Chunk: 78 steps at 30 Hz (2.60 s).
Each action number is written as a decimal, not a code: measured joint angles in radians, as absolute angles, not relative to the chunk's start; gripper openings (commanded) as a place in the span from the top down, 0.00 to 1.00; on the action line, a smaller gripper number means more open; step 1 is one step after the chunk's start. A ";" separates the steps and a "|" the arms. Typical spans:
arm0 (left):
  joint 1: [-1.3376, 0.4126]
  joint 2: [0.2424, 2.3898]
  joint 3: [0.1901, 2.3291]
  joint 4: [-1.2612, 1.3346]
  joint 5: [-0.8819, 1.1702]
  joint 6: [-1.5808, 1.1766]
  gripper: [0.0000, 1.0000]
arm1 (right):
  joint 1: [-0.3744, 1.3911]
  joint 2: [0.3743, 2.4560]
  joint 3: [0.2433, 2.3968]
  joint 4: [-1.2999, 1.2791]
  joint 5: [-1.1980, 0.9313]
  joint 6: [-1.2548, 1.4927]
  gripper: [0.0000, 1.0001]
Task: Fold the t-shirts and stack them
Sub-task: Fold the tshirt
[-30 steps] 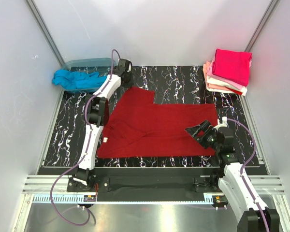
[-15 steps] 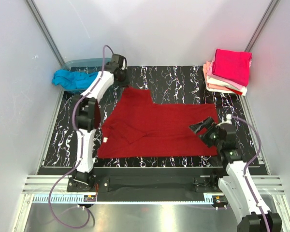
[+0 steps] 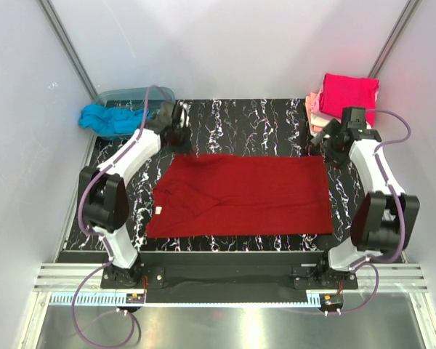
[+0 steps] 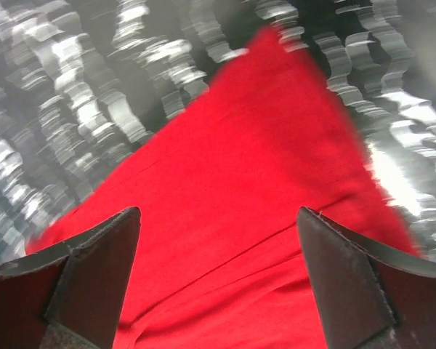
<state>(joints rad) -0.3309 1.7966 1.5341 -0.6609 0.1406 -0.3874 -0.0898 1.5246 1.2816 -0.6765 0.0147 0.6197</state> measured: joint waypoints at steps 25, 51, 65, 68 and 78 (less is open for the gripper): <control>-0.372 1.674 1.025 -0.331 0.152 -0.419 1.00 | -0.184 2.218 1.754 -0.842 0.096 0.508 0.27; -0.372 1.667 1.044 -0.371 0.146 -0.425 1.00 | -0.184 2.220 1.759 -0.825 0.042 0.498 1.00; -0.372 1.511 1.120 -0.476 0.142 -0.439 1.00 | -0.183 2.053 1.662 -0.831 0.045 0.502 0.99; -0.372 1.502 1.131 -0.497 0.141 -0.438 1.00 | -0.183 2.026 1.659 -0.838 0.045 0.501 1.00; -0.372 1.398 1.130 -0.582 0.112 -0.426 1.00 | -0.183 1.900 1.556 -0.837 0.053 0.496 1.00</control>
